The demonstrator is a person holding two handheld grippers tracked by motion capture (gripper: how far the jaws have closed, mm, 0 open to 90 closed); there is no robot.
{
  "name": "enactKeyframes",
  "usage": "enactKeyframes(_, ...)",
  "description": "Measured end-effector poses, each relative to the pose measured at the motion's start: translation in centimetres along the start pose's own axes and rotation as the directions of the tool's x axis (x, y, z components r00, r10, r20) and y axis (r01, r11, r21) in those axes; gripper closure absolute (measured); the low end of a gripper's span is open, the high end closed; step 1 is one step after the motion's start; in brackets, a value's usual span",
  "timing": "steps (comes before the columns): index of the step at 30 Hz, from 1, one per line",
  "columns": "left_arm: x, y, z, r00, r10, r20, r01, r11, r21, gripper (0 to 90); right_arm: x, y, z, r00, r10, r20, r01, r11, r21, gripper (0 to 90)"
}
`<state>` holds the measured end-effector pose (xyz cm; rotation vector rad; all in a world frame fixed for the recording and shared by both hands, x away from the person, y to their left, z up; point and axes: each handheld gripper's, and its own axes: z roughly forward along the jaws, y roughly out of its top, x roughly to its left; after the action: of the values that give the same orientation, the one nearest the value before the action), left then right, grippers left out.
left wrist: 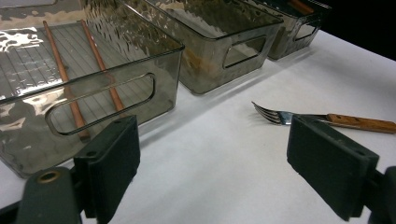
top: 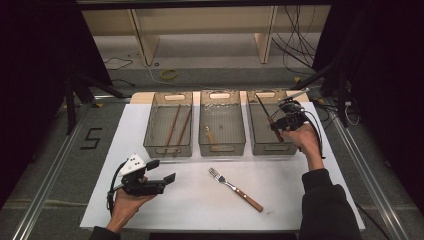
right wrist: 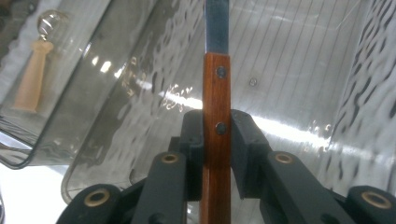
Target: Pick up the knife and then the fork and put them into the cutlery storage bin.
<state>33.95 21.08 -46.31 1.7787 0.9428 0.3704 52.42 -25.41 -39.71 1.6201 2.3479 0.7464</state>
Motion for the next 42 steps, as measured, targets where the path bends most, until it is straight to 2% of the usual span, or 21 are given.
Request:
enactKeyframes(3, 0.0, 0.0, 0.0, 1.0000, 0.000, 0.000, 0.000, 1.0000, 0.000, 16.9, 0.1, -0.1, 0.5, 0.9999, -0.001, 0.014, 0.000, 1.000, 0.020, 76.6)
enactKeyframes(5, 0.0, 0.0, 0.0, 1.0000, 0.000, 0.000, 0.000, 1.0000, 0.000, 16.9, 0.0, -0.1, 0.7, 1.0000, 0.004, 0.000, -0.004, 1.000, 0.026, 75.2)
enactKeyframes(7, 0.0, 0.0, 0.0, 1.0000, 0.000, 0.000, 0.000, 1.0000, 0.000, 16.9, 0.0, -0.1, 0.8, 0.9998, 0.015, -0.013, -0.015, 1.000, 0.017, 65.0)
enactKeyframes(9, 0.0, 0.0, 0.0, 1.0000, 0.000, 0.000, 0.000, 1.0000, 0.000, 16.8, 0.1, -0.1, 0.7, 0.9995, 0.020, -0.026, -0.019, 1.000, 0.012, 62.2)
enactKeyframes(10, 0.0, 0.0, 0.0, 1.0000, 0.000, 0.000, 0.000, 1.0000, 0.000, 16.8, 0.3, 0.0, 0.3, 0.9992, 0.004, -0.040, -0.004, 1.000, -0.001, 60.1)
enactKeyframes(17, 0.0, 0.0, 0.0, 1.0000, 0.001, -0.001, -0.001, 1.0000, 0.001, 16.8, 1.8, -0.4, -1.0, 0.9958, -0.069, -0.060, 0.066, 0.997, -0.048, 52.1)
enactKeyframes(23, 0.0, 0.0, 0.0, 1.0000, 0.001, -0.001, -0.001, 1.0000, 0.001, 16.8, 4.0, -1.6, -2.7, 0.9831, -0.161, -0.087, 0.152, 0.983, -0.099, 46.3)
enactKeyframes(25, 0.0, 0.0, 0.0, 1.0000, 0.002, -0.001, -0.002, 1.0000, 0.000, 16.8, 4.3, -1.9, -2.9, 0.9812, -0.171, -0.089, 0.162, 0.981, -0.107, 46.2)
enactKeyframes(26, 0.0, 0.0, 0.0, 1.0000, 0.002, -0.001, -0.002, 1.0000, 0.000, 16.9, 5.1, -2.5, -3.4, 0.9751, -0.198, -0.100, 0.185, 0.975, -0.125, 45.5)
enactKeyframes(27, 0.0, 0.0, 0.0, 1.0000, 0.002, 0.000, -0.002, 1.0000, 0.002, 16.9, 5.1, -2.5, -3.4, 0.9751, -0.198, -0.100, 0.185, 0.975, -0.125, 45.5)
enactKeyframes(29, 0.0, 0.0, 0.0, 1.0000, 0.003, -0.001, -0.003, 1.0000, 0.001, 16.8, 5.9, -3.2, -3.9, 0.9678, -0.226, -0.111, 0.210, 0.967, -0.141, 43.6)
enactKeyframes(33, 0.0, 0.0, 0.0, 1.0000, 0.003, 0.000, -0.003, 1.0000, 0.004, 16.8, 6.8, -4.0, -4.2, 0.9616, -0.246, -0.122, 0.226, 0.961, -0.158, 42.1)
enactKeyframes(34, 0.0, 0.0, 0.0, 1.0000, 0.003, 0.000, -0.003, 1.0000, 0.004, 16.8, 7.3, -4.6, -4.3, 0.9560, -0.259, -0.139, 0.233, 0.957, -0.174, 41.8)
enactKeyframes(36, 0.0, 0.0, 0.0, 1.0000, 0.005, 0.002, -0.005, 1.0000, 0.004, 16.8, 7.4, -4.7, -4.3, 0.9536, -0.259, -0.154, 0.231, 0.957, -0.176, 41.5)
enactKeyframes(37, 0.0, 0.0, 0.0, 1.0000, 0.006, 0.002, -0.006, 1.0000, 0.004, 16.8, 7.7, -4.9, -4.3, 0.9491, -0.263, -0.173, 0.234, 0.957, -0.171, 40.9)
enactKeyframes(39, 0.0, 0.0, 0.0, 1.0000, 0.006, 0.003, -0.006, 1.0000, 0.004, 16.8, 7.9, -5.0, -4.3, 0.9492, -0.265, -0.170, 0.236, 0.956, -0.173, 40.9)
enactKeyframes(40, 0.0, 0.0, 0.0, 1.0000, 0.003, 0.003, -0.003, 1.0000, 0.000, 16.8, 8.2, -5.1, -4.3, 0.9452, -0.271, -0.182, 0.240, 0.955, -0.175, 40.5)
enactKeyframes(42, 0.0, 0.0, 0.0, 1.0000, 0.003, 0.004, -0.003, 1.0000, 0.000, 16.8, 8.5, -5.2, -4.4, 0.9447, -0.274, -0.181, 0.243, 0.954, -0.175, 39.5)
